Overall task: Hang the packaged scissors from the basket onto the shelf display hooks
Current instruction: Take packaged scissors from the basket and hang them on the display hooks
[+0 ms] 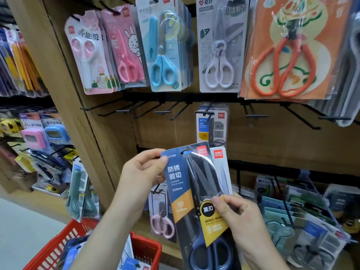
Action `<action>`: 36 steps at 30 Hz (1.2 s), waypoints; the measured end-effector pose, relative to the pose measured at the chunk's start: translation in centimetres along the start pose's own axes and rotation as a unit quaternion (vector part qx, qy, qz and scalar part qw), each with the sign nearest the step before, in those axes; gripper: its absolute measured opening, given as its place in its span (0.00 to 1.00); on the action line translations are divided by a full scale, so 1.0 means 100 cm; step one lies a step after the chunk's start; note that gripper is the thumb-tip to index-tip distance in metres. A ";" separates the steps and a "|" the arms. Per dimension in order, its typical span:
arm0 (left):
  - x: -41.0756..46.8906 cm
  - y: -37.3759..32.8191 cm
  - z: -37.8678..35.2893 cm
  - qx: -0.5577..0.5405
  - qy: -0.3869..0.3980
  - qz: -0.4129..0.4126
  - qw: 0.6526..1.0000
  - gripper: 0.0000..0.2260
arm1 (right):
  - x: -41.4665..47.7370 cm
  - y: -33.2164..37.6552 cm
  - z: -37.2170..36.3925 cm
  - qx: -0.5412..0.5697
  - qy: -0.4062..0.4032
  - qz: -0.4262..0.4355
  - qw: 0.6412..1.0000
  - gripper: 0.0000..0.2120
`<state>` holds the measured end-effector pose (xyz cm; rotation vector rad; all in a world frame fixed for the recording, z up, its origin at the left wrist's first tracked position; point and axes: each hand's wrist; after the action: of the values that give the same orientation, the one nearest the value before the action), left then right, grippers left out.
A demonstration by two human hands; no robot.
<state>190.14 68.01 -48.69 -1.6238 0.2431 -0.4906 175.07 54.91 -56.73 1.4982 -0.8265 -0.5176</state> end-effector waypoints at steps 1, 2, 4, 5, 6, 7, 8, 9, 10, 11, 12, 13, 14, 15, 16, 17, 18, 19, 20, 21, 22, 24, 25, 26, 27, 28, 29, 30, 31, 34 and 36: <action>-0.001 0.003 -0.003 -0.019 0.004 0.013 1.000 0.05 | -0.001 0.000 -0.002 0.006 -0.003 -0.003 1.000 0.13; -0.004 0.005 -0.007 -0.019 0.020 0.022 0.999 0.06 | -0.001 0.000 -0.004 0.014 -0.010 -0.006 1.000 0.13; -0.015 0.014 -0.015 0.011 0.080 0.039 0.996 0.08 | 0.000 0.000 -0.008 0.052 -0.033 -0.015 0.998 0.13; -0.022 0.018 -0.020 0.014 0.105 0.046 0.993 0.09 | 0.000 0.002 -0.010 0.071 -0.046 -0.023 0.996 0.14; -0.027 0.023 -0.025 0.008 0.114 0.051 0.992 0.10 | 0.001 0.002 -0.011 0.081 -0.055 -0.027 0.995 0.14; -0.029 0.026 -0.030 -0.001 0.111 0.053 0.992 0.11 | 0.002 0.003 -0.012 0.082 -0.062 -0.030 0.994 0.14; -0.028 0.029 -0.034 -0.007 0.099 0.047 0.994 0.11 | 0.002 0.004 -0.012 0.076 -0.065 -0.029 0.995 0.14; -0.026 0.031 -0.039 -0.010 0.087 0.033 0.996 0.11 | 0.002 0.006 -0.011 0.074 -0.070 -0.031 0.994 0.13; -0.022 0.031 -0.043 -0.011 0.073 0.015 0.997 0.11 | 0.003 0.006 -0.009 0.072 -0.076 -0.033 0.994 0.13; -0.018 0.030 -0.046 -0.011 0.060 -0.003 0.998 0.11 | 0.004 0.008 -0.006 0.073 -0.083 -0.036 0.993 0.13; -0.014 0.027 -0.049 -0.012 0.048 -0.018 0.999 0.11 | 0.005 0.007 0.000 0.070 -0.095 -0.037 0.992 0.13; -0.010 0.025 -0.048 -0.015 0.038 -0.028 0.999 0.11 | 0.006 0.007 0.006 0.060 -0.113 -0.037 0.991 0.10; -0.007 0.023 -0.046 -0.019 0.026 -0.036 0.999 0.11 | 0.008 0.005 0.013 0.037 -0.129 -0.033 0.990 0.08; -0.003 0.022 -0.042 -0.023 0.009 -0.042 0.999 0.11 | 0.009 0.004 0.020 0.011 -0.137 -0.028 0.990 0.08; 0.001 0.021 -0.036 -0.023 -0.010 -0.046 0.999 0.11 | 0.011 0.002 0.027 -0.018 -0.136 -0.022 0.990 0.12; 0.005 0.023 -0.028 -0.021 -0.028 -0.043 0.998 0.11 | 0.012 0.000 0.032 -0.043 -0.127 -0.014 0.991 0.16; 0.009 0.025 -0.021 -0.020 -0.041 -0.034 0.998 0.11 | 0.013 -0.002 0.034 -0.067 -0.113 -0.003 0.991 0.19; 0.012 0.028 -0.014 -0.020 -0.049 -0.021 0.998 0.10 | 0.014 -0.002 0.033 -0.087 -0.099 0.005 0.991 0.20; 0.016 0.031 -0.009 -0.018 -0.053 -0.007 0.998 0.10 | 0.015 -0.003 0.031 -0.100 -0.088 0.012 0.991 0.22; 0.019 0.032 -0.006 -0.012 -0.054 0.003 0.998 0.10 | 0.015 -0.004 0.027 -0.106 -0.078 0.017 0.991 0.22; 0.023 0.034 -0.004 -0.005 -0.055 0.010 0.998 0.09 | 0.016 -0.005 0.023 -0.110 -0.070 0.023 0.991 0.22; 0.033 0.034 -0.002 0.013 -0.051 0.006 0.999 0.10 | 0.017 -0.008 0.014 -0.116 -0.058 0.033 0.991 0.23; 0.038 0.034 -0.001 0.019 -0.049 0.003 0.999 0.09 | 0.017 -0.008 0.010 -0.116 -0.052 0.034 0.991 0.24; 0.043 0.033 -0.001 0.022 -0.047 0.000 0.999 0.09 | 0.016 -0.008 0.007 -0.118 -0.049 0.034 0.991 0.24; 0.048 0.032 -0.001 0.026 -0.046 -0.001 0.999 0.09 | 0.017 -0.009 0.006 -0.120 -0.049 0.038 0.991 0.24; 0.052 0.031 -0.001 0.029 -0.044 -0.001 0.999 0.09 | 0.017 -0.008 0.005 -0.123 -0.051 0.042 0.990 0.24; 0.055 0.032 -0.001 0.032 -0.040 0.001 0.999 0.09 | 0.017 -0.007 0.003 -0.125 -0.052 0.044 0.990 0.24; 0.057 0.032 -0.001 0.036 -0.033 0.004 0.999 0.09 | 0.017 -0.007 0.002 -0.125 -0.052 0.042 0.990 0.23; 0.059 0.032 -0.001 0.043 -0.025 0.006 0.999 0.08 | 0.018 -0.006 0.001 -0.126 -0.052 0.040 0.990 0.23; 0.068 0.033 0.000 0.049 -0.015 0.008 0.999 0.07 | 0.020 -0.005 -0.004 -0.117 -0.057 0.030 0.991 0.20; 0.075 0.034 0.000 0.044 -0.019 0.015 0.999 0.07 | 0.021 -0.003 -0.006 -0.098 -0.055 0.020 0.993 0.19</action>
<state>197.23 64.31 -50.78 -1.5403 0.2132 -0.4414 176.93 53.66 -56.66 1.2796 -0.8642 -0.6374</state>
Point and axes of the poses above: each hand's wrist, its own x-axis towards the middle knuckle, its own z-axis out of the back of the hand, y = z × x, and after that the axes turned 5 degrees about -y, right-handed
